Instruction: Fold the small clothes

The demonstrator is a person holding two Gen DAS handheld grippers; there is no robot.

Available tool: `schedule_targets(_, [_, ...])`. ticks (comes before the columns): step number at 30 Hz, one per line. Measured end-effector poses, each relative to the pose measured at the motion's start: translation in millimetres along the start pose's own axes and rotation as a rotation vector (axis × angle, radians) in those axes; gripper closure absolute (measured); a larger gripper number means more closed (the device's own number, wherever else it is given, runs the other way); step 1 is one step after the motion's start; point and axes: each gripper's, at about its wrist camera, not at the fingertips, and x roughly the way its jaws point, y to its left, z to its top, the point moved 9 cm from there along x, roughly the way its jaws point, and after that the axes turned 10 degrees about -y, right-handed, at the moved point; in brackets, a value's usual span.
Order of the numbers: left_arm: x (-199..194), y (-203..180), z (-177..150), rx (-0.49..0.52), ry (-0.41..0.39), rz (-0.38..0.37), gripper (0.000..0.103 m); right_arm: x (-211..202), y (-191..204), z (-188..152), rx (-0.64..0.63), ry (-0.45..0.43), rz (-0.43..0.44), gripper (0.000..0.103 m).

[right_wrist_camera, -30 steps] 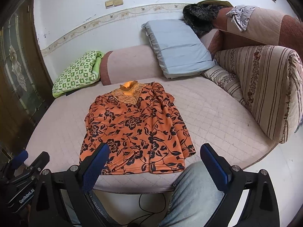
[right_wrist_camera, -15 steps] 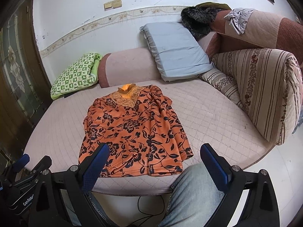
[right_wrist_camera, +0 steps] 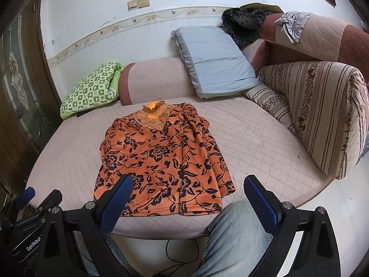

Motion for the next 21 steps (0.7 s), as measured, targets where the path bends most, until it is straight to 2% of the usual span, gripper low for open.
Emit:
schedule_targets(9, [15.4,3.3,-1.1,-0.005,0.033,0.021,0.012,9.3,4.4,0.1,0.006,0.007,0.009,0.005])
schedule_targets(21, [52.2,13.4,-0.3,-0.034,0.089,0.039,0.012,39.2,16.5,-3.4,-0.017,0.058,0.022,0.005])
